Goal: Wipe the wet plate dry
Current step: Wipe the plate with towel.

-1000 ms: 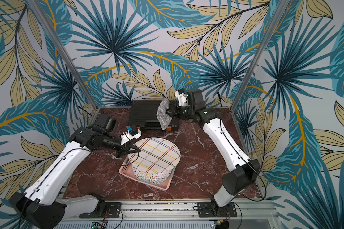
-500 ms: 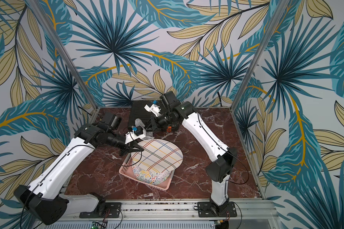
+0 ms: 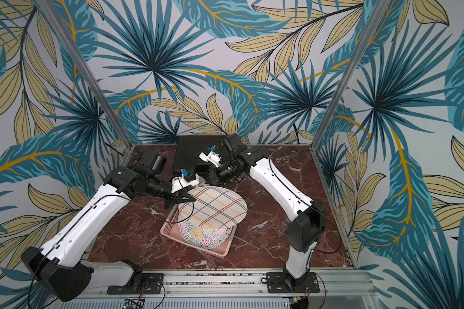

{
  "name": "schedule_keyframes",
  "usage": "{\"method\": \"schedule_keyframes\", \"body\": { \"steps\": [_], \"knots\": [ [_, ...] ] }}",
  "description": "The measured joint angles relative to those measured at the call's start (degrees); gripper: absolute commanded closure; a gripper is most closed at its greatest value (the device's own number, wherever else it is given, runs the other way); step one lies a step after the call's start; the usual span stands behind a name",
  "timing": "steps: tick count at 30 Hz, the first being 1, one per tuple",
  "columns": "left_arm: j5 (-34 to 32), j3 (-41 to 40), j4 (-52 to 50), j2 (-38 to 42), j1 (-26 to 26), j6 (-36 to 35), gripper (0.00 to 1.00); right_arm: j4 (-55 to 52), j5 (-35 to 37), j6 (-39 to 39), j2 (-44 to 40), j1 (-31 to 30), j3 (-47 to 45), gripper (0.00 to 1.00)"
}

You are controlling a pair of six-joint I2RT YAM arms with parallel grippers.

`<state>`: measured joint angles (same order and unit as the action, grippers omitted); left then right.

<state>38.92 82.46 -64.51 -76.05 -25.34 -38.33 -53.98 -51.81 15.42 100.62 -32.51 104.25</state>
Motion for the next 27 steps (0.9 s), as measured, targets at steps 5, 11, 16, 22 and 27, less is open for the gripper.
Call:
{"method": "schedule_keyframes", "body": {
  "steps": [5,11,16,22,27],
  "knots": [
    [-1.09,0.00,0.85,-0.02,0.20,0.55,1.00,7.39,-1.27,3.06,-7.15,3.65,-8.22,1.00],
    [-1.03,0.09,1.07,-0.07,1.60,1.05,1.00,12.79,-1.84,5.25,-10.91,6.34,-12.98,1.00],
    [2.27,0.94,0.42,-0.15,5.16,1.84,1.00,17.55,-1.81,7.61,-13.99,9.35,-17.97,1.00],
    [9.38,1.86,-0.63,-0.13,10.21,3.67,1.00,22.36,-1.88,9.92,-15.96,11.78,-21.77,1.00],
    [13.46,1.86,-0.24,-0.11,13.07,6.73,1.00,25.09,-1.84,11.43,-15.98,12.41,-23.89,1.00]
  ]
}}
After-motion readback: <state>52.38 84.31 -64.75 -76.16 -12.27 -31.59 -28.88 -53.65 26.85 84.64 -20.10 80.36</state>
